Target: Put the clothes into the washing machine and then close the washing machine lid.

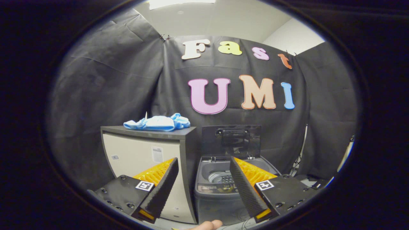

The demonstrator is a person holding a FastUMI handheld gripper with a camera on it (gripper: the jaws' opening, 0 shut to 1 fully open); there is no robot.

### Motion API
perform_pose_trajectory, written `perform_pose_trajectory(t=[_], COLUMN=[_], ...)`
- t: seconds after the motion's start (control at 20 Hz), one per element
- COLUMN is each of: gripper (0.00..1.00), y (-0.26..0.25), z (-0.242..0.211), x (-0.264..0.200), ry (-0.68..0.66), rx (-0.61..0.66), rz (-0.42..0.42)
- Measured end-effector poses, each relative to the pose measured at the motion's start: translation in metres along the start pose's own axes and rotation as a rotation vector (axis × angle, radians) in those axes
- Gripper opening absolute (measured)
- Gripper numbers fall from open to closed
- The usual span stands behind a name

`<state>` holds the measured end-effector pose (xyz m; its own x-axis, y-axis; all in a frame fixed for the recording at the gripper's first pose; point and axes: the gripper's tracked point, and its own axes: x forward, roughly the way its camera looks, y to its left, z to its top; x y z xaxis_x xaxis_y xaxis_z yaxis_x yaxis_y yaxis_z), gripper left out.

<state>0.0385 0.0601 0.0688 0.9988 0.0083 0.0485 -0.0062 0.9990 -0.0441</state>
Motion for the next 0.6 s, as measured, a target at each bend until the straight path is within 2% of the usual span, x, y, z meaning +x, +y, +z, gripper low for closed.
perform_pose_trajectory(t=[0.25,0.45,0.6], gripper=[0.99,0.99,0.99], y=[0.041,0.079,0.113], z=[0.063,0.105,0.115], x=[0.041,0.088,0.128], ry=[-0.07,-0.074,-0.021], rx=[-0.024,-0.083,-0.097], rz=[0.027,0.027,0.036])
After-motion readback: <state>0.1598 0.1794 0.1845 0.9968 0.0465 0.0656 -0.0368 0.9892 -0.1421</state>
